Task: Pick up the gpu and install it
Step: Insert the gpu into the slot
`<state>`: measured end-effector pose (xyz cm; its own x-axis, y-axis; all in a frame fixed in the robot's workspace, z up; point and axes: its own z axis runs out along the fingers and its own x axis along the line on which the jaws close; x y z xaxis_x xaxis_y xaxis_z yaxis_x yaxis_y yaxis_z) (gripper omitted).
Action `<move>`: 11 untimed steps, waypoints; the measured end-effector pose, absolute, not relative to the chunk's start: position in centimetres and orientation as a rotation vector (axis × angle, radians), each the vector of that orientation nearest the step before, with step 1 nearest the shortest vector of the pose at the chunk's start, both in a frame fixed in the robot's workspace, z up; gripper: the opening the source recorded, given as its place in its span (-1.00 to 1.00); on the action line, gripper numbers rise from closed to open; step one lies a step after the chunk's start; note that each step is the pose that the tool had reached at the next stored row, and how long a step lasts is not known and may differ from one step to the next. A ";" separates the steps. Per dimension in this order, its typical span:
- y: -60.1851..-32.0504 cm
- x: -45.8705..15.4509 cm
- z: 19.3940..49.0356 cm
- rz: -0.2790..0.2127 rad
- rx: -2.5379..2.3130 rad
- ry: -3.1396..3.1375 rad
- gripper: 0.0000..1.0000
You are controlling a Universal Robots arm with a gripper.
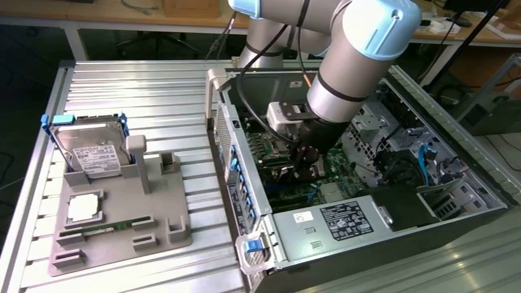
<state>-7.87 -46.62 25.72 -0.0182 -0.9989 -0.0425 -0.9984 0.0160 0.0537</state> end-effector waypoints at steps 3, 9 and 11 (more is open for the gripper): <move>-46.6 -7.5 25.7 -0.107 2.196 -2.234 -0.47; -46.6 -7.5 25.6 -0.107 2.196 -2.234 -0.47; -46.6 -7.5 25.6 -0.107 2.195 -2.234 -0.47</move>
